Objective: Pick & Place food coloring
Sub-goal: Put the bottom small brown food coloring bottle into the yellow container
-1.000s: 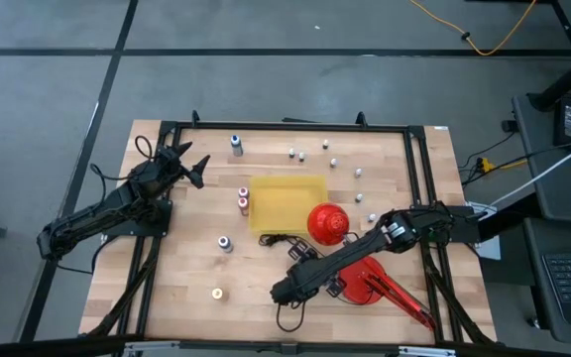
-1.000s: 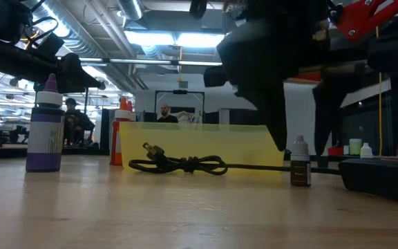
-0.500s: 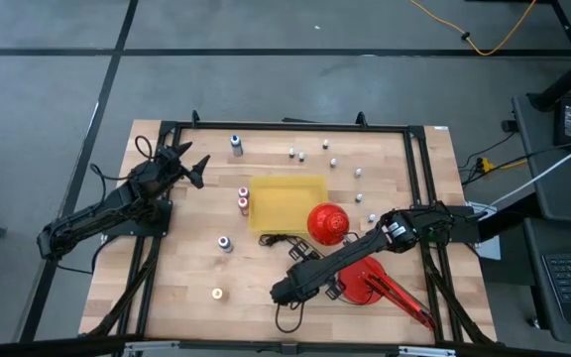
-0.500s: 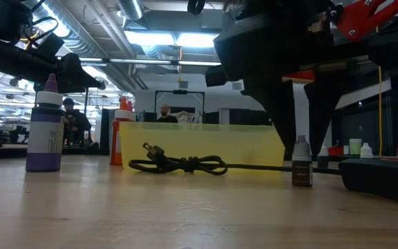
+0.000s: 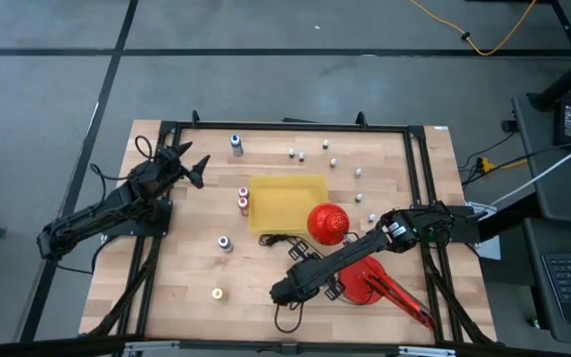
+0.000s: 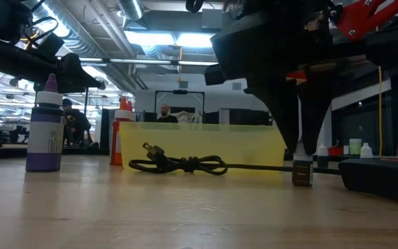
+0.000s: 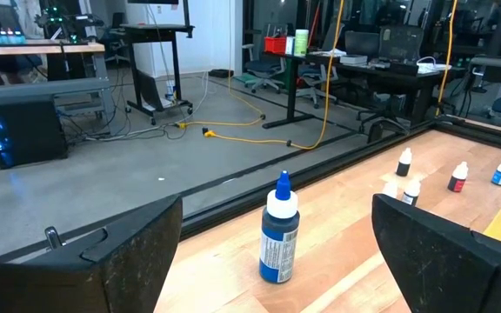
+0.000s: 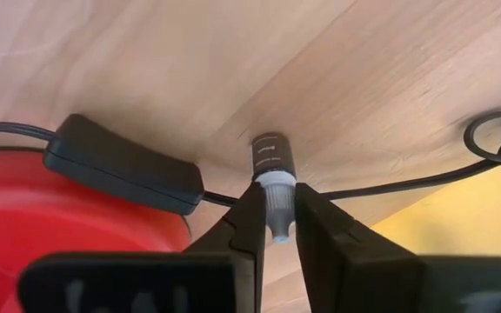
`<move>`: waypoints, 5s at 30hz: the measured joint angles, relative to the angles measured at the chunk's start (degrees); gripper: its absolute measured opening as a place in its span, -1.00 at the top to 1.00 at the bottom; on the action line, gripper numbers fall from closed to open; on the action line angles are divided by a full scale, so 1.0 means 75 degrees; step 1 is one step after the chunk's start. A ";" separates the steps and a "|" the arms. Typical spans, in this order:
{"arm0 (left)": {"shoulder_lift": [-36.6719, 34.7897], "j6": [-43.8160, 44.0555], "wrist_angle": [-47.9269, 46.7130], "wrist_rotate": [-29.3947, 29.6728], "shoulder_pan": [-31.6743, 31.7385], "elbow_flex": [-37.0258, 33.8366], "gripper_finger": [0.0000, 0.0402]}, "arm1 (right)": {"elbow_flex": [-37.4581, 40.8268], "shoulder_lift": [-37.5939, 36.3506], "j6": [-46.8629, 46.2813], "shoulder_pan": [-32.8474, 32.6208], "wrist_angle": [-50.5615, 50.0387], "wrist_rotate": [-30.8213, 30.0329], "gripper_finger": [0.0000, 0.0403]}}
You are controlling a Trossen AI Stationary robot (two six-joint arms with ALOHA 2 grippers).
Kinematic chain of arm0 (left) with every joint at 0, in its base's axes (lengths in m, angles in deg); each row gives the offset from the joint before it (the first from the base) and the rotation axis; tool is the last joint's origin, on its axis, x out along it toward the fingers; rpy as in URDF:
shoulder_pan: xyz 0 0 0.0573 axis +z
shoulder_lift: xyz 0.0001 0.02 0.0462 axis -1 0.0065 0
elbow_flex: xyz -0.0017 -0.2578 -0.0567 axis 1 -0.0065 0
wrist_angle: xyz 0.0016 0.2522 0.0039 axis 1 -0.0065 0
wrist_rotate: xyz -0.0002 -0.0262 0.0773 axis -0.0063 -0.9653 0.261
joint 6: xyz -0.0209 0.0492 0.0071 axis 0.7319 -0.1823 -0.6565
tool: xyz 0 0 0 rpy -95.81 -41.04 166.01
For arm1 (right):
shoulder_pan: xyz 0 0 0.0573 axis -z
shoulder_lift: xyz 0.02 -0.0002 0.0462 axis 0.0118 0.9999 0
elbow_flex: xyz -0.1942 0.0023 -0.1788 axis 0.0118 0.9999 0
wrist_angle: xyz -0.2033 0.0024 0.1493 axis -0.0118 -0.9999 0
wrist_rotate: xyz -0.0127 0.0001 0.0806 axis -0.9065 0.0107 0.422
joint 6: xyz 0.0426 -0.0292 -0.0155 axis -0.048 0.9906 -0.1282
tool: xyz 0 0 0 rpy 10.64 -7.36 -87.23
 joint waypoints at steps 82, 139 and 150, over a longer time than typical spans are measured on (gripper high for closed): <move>0.0003 0.0000 0.0000 0.0003 0.0000 0.0002 -0.81 | -0.1874 -0.0309 0.1559 0.1223 0.0037 -0.2451 0.69; 0.0003 0.0000 0.0000 0.0000 0.0000 0.0000 -0.82 | -0.0685 -0.0364 -0.3899 0.3813 0.0701 0.0631 0.69; 0.0003 -0.0003 0.0000 0.0000 0.0002 0.0000 -0.82 | -0.0112 -0.0358 -0.3972 0.3806 0.0561 0.1003 0.69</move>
